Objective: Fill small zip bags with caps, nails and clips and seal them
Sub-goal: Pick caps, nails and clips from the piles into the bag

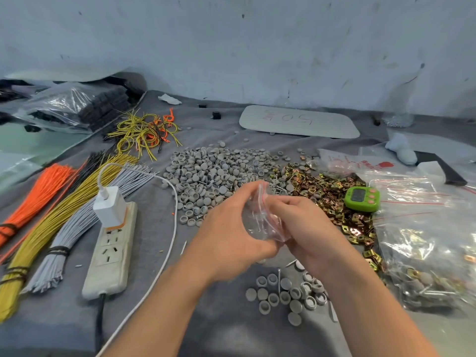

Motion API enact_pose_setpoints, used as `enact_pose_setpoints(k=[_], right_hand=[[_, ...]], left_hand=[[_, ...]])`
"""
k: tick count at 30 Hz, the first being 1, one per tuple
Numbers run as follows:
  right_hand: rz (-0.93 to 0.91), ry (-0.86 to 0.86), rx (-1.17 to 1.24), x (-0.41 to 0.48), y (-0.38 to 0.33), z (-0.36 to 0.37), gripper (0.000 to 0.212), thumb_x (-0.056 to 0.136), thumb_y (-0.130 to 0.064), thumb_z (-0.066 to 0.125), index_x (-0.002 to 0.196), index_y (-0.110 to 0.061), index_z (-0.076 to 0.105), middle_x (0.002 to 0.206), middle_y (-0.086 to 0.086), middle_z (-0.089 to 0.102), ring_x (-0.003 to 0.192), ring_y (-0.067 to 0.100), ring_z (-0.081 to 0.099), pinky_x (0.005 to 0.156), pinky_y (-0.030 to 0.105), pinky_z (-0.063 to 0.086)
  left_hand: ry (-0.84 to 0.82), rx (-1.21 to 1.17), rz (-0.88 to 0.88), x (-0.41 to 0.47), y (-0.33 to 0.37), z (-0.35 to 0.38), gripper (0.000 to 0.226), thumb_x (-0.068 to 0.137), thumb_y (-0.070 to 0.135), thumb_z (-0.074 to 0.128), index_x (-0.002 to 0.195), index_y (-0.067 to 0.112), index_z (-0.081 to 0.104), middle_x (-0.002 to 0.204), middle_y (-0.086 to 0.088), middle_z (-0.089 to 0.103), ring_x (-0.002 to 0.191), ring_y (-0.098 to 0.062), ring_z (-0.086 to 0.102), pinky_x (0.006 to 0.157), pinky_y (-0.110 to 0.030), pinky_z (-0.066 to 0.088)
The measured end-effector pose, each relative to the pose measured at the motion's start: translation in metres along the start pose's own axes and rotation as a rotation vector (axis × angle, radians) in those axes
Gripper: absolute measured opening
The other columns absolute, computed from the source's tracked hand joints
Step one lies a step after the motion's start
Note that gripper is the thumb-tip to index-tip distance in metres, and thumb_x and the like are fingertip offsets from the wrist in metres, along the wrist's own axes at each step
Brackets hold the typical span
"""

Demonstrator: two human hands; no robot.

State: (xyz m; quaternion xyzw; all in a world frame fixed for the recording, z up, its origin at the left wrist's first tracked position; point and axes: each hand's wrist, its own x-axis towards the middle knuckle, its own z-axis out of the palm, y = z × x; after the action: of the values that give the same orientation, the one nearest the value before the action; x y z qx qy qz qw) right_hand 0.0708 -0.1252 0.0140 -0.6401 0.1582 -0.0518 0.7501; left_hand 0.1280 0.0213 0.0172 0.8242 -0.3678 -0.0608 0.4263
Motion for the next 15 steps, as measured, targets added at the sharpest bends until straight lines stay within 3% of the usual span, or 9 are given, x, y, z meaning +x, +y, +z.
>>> enact_pose_setpoints(k=[2, 4, 5, 8, 10, 13, 15], right_hand=[[0.013, 0.018, 0.068, 0.001, 0.000, 0.001, 0.039, 0.086, -0.049, 0.069, 0.087, -0.012, 0.084, 0.076, 0.014, 0.073, 0.062, 0.021, 0.063, 0.055, 0.029, 0.050], [-0.009, 0.171, 0.105, 0.004, 0.000, -0.007, 0.042, 0.092, -0.049, 0.066, 0.083, -0.012, 0.083, 0.071, 0.008, 0.071, 0.058, 0.018, 0.059, 0.054, 0.028, 0.048], [-0.044, 0.270, -0.029, 0.005, 0.001, -0.011, 0.037, 0.096, -0.044, 0.066, 0.084, -0.013, 0.082, 0.070, 0.003, 0.072, 0.058, 0.017, 0.060, 0.055, 0.026, 0.047], [-0.110, 0.434, -0.864, 0.008, 0.014, -0.016, 0.016, 0.097, -0.035, 0.069, 0.088, -0.026, 0.078, 0.068, -0.013, 0.068, 0.061, 0.006, 0.063, 0.062, 0.023, 0.049], [-0.045, 0.395, -1.077, 0.011, 0.024, -0.006, 0.017, 0.097, -0.040, 0.067, 0.093, -0.026, 0.076, 0.076, -0.010, 0.069, 0.072, 0.011, 0.064, 0.072, 0.029, 0.053], [0.055, 0.400, -1.248, 0.020, 0.034, 0.013, 0.022, 0.097, -0.046, 0.065, 0.099, -0.024, 0.071, 0.089, 0.001, 0.072, 0.086, 0.026, 0.067, 0.073, 0.032, 0.049], [0.077, 0.427, -1.301, 0.025, 0.036, 0.022, 0.014, 0.096, -0.035, 0.065, 0.104, -0.024, 0.069, 0.099, 0.004, 0.075, 0.095, 0.030, 0.069, 0.071, 0.032, 0.044]], left_hand=[[0.042, -0.043, -0.006, 0.000, -0.001, 0.000, 0.075, 0.060, 0.037, 0.076, 0.130, 0.049, 0.052, 0.109, 0.023, 0.070, 0.096, 0.002, 0.066, 0.084, -0.026, 0.054], [0.123, -0.117, -0.032, 0.001, -0.003, -0.004, 0.062, 0.061, 0.031, 0.073, 0.120, 0.044, 0.060, 0.107, 0.022, 0.071, 0.095, 0.001, 0.068, 0.087, -0.033, 0.057], [0.162, -0.156, -0.056, 0.003, -0.006, -0.007, 0.059, 0.060, 0.030, 0.072, 0.117, 0.042, 0.062, 0.108, 0.020, 0.072, 0.096, -0.001, 0.068, 0.088, -0.036, 0.057], [0.225, -0.257, -0.121, 0.006, -0.015, -0.015, 0.055, 0.063, 0.027, 0.073, 0.115, 0.041, 0.065, 0.107, 0.015, 0.074, 0.094, -0.011, 0.071, 0.087, -0.040, 0.059], [0.247, -0.257, -0.128, 0.004, -0.019, -0.016, 0.055, 0.063, 0.026, 0.072, 0.115, 0.042, 0.064, 0.100, 0.015, 0.075, 0.086, -0.016, 0.073, 0.074, -0.033, 0.059], [0.335, -0.119, -0.123, 0.003, -0.023, -0.017, 0.049, 0.065, 0.025, 0.073, 0.108, 0.046, 0.061, 0.095, 0.027, 0.070, 0.078, 0.003, 0.067, 0.060, -0.009, 0.048], [0.378, -0.006, -0.141, 0.003, -0.025, -0.017, 0.047, 0.072, 0.019, 0.075, 0.104, 0.047, 0.057, 0.093, 0.032, 0.066, 0.081, 0.009, 0.061, 0.062, -0.002, 0.041]])
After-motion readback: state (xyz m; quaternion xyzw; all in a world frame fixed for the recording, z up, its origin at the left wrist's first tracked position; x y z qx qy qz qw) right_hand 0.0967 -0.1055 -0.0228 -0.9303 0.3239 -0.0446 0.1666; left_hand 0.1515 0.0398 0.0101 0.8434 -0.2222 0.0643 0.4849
